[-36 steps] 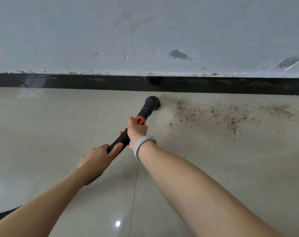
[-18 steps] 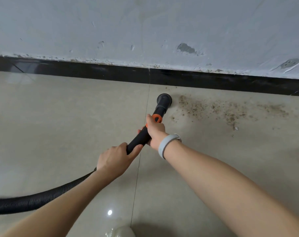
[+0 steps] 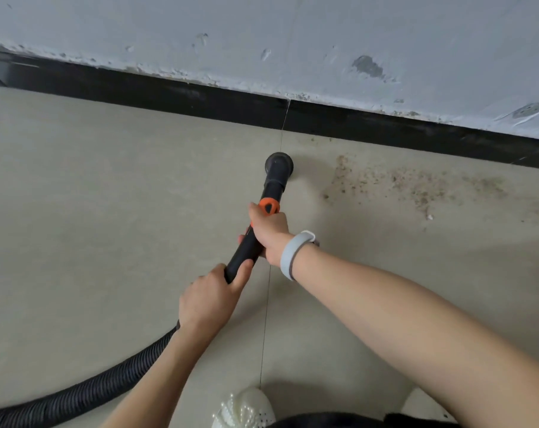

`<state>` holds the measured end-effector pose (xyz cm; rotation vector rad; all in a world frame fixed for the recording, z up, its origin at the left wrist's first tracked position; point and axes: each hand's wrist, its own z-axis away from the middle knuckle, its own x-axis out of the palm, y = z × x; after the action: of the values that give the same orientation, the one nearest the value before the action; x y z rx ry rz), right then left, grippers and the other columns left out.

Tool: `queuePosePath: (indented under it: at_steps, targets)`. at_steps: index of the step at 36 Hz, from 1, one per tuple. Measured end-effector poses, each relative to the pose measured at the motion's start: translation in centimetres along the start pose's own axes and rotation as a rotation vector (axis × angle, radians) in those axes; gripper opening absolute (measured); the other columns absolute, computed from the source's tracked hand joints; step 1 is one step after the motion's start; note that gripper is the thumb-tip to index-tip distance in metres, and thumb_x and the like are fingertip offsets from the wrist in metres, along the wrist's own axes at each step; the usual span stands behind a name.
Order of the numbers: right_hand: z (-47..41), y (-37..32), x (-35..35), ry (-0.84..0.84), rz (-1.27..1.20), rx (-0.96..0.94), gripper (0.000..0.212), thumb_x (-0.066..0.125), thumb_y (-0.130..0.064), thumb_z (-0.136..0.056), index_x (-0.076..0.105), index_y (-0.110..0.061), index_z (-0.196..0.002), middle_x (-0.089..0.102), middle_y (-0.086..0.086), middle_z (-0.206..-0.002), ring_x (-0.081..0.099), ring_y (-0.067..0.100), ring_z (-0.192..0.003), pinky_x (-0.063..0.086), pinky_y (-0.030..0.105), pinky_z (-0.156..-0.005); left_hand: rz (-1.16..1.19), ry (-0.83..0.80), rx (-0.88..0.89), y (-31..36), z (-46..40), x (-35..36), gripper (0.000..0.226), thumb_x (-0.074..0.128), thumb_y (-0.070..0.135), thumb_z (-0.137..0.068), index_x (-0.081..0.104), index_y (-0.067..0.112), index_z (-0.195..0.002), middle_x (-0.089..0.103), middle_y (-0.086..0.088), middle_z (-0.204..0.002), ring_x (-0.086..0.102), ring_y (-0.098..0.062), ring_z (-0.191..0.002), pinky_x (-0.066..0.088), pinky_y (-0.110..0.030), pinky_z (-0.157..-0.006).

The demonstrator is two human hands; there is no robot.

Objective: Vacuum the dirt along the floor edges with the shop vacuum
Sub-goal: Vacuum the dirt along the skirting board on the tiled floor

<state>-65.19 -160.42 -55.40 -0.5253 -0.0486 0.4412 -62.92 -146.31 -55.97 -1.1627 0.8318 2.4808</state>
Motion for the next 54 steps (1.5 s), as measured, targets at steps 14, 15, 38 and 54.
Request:
queuePosePath:
  at_steps: [14,15,38,54]
  targets:
    - [-4.0,-5.9,-5.7,0.098,-0.195,-0.1,0.044,0.053,-0.036,-0.092,0.047,-0.006,-0.124,0.058,0.006,-0.075,0.063,0.019,-0.059,0.058,0.038,-0.081,-0.261,0.005,0.2,7.9,-8.0,-0.3,0.06,0.026,0.072,-0.088,0.056,0.02,-0.082,0.055,0.002,-0.069,0.058,-0.026,-0.073,0.04,-0.031,-0.065]
    - [-4.3,-5.9,-6.4,0.109,-0.205,-0.096,0.044,0.054,-0.037,-0.092,0.048,-0.006,-0.123,0.059,0.007,-0.077,0.064,0.02,-0.06,0.059,0.037,-0.08,-0.276,-0.003,0.206,8.5,-8.1,0.1,0.06,0.026,0.072,-0.088,0.055,0.02,-0.081,0.056,0.002,-0.069,0.058,-0.025,-0.073,0.04,-0.031,-0.065]
    - [-8.4,-7.3,-25.6,0.045,-0.595,-0.04,0.045,0.057,-0.036,-0.092,0.045,-0.006,-0.123,0.057,0.009,-0.079,0.06,0.02,-0.057,0.058,0.036,-0.071,-0.623,-0.032,0.392,26.0,-6.7,5.9,0.054,0.025,0.073,-0.087,0.051,0.026,-0.086,0.058,0.003,-0.075,0.058,-0.021,-0.076,0.041,-0.032,-0.068]
    - [-7.9,-8.0,-27.7,0.009,-0.534,-0.085,0.052,0.058,-0.041,-0.09,0.043,-0.008,-0.128,0.057,0.01,-0.096,0.062,0.026,-0.083,0.058,0.041,-0.079,-0.362,-0.029,0.246,27.9,-4.2,6.6,0.058,0.031,0.072,-0.086,0.058,0.022,-0.077,0.066,0.002,-0.069,0.062,-0.017,-0.066,0.046,-0.029,-0.062]
